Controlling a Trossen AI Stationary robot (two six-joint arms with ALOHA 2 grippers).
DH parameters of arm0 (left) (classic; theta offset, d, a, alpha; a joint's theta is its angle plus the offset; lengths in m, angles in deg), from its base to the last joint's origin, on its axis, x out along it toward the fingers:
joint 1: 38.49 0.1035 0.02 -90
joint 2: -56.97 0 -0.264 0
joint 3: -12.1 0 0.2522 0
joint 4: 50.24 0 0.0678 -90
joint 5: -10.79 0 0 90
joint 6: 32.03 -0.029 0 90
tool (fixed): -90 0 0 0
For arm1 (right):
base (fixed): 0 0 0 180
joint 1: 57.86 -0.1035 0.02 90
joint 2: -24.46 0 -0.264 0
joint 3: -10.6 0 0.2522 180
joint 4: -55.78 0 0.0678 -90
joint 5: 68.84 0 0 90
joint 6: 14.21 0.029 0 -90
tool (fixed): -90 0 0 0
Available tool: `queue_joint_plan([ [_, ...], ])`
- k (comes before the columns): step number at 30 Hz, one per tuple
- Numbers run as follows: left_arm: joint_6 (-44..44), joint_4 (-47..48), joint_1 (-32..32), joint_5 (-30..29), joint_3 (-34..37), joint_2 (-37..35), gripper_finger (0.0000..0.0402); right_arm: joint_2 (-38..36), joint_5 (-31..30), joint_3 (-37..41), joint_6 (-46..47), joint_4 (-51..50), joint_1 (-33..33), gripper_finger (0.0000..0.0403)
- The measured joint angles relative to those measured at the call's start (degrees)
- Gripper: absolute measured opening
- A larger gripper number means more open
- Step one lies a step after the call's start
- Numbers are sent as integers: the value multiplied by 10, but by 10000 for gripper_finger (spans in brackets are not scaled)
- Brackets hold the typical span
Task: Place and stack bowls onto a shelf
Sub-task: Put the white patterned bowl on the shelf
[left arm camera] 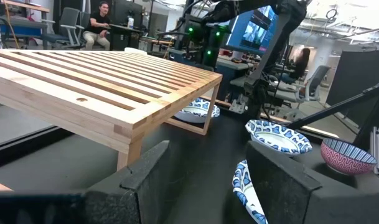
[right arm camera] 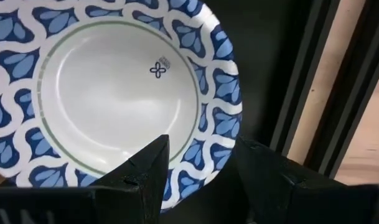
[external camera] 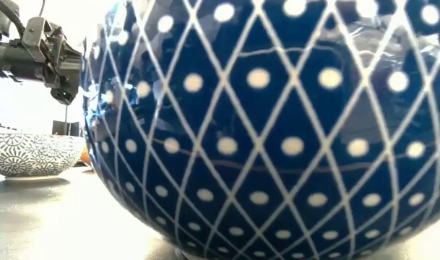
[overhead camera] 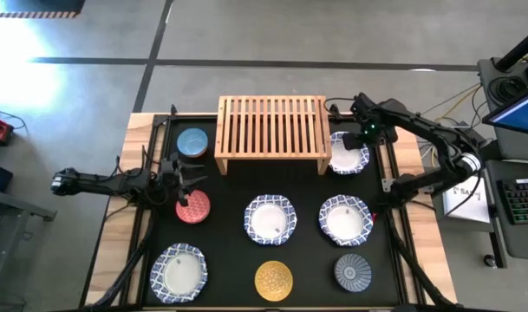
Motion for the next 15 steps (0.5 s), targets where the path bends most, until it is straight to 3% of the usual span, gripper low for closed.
queue_joint_plan([
  [15, 0, 0, 0, 0, 0, 0, 194, 62, 0, 0, 68, 22, 0, 156],
])
